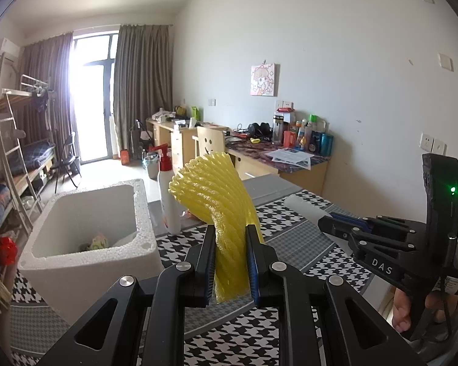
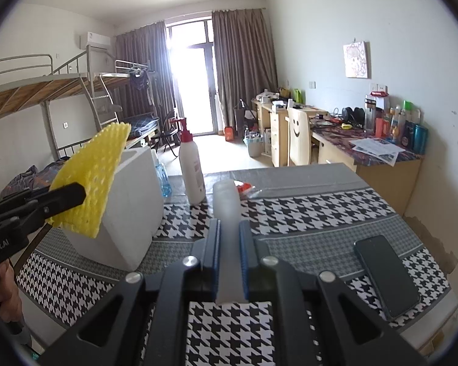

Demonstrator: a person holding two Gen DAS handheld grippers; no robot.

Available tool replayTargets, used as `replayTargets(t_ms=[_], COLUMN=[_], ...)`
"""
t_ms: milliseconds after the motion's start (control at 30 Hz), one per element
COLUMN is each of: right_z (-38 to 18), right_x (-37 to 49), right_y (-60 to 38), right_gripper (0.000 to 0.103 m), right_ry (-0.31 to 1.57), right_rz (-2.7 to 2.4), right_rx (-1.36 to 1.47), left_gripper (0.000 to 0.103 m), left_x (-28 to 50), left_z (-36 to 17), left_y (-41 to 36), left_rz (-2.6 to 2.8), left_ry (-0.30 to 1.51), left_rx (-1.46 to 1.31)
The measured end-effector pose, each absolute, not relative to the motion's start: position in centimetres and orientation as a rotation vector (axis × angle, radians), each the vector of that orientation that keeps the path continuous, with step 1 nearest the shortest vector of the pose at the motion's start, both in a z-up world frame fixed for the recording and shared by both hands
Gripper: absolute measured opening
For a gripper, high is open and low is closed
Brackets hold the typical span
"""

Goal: Organize soft objects
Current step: 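Carry the mesh sleeve with the left tool while the right tool carries the foam tube to the foam box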

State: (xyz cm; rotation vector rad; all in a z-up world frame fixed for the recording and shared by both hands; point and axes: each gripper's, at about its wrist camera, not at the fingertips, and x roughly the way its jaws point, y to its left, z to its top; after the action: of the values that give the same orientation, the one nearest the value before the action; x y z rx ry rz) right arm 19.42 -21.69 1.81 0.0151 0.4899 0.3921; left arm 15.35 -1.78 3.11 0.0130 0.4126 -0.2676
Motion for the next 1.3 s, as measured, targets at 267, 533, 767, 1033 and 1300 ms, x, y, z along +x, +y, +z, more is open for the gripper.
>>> replayTargets(t_ms=[267,533,767,1033,1300], right_z=[2.5,2.7,3.0,3.5,3.7], right_x=[20.0,20.8,21.1,21.5,21.9], right_y=[-21.3,-21.1,-20.9,-20.7,-20.2], right_gripper=[0.015,0.015,0.015,0.015,0.015], right_ry=[0.471,0.460,0.450,0.439,0.441], right_rz=[0.399,0.416,0.429,0.439,0.451], right_rx=[0.013,0.022,0.019,0.019,0.019], left_gripper=[0.019,0.019,0.019,0.019,0.019], left_x=[15.9,16.7,16.8,17.0,17.5], left_z=[3.5,4.0,4.3,4.8,4.8], left_y=[-1.3,-1.4,-1.3,-1.2,-0.7], left_rz=[-0.252,-0.230,-0.211,-0.196,-0.175], left_ry=[0.404,0.395,0.383,0.368,0.363], left_rx=[0.012,0.026,0.026,0.031,0.024])
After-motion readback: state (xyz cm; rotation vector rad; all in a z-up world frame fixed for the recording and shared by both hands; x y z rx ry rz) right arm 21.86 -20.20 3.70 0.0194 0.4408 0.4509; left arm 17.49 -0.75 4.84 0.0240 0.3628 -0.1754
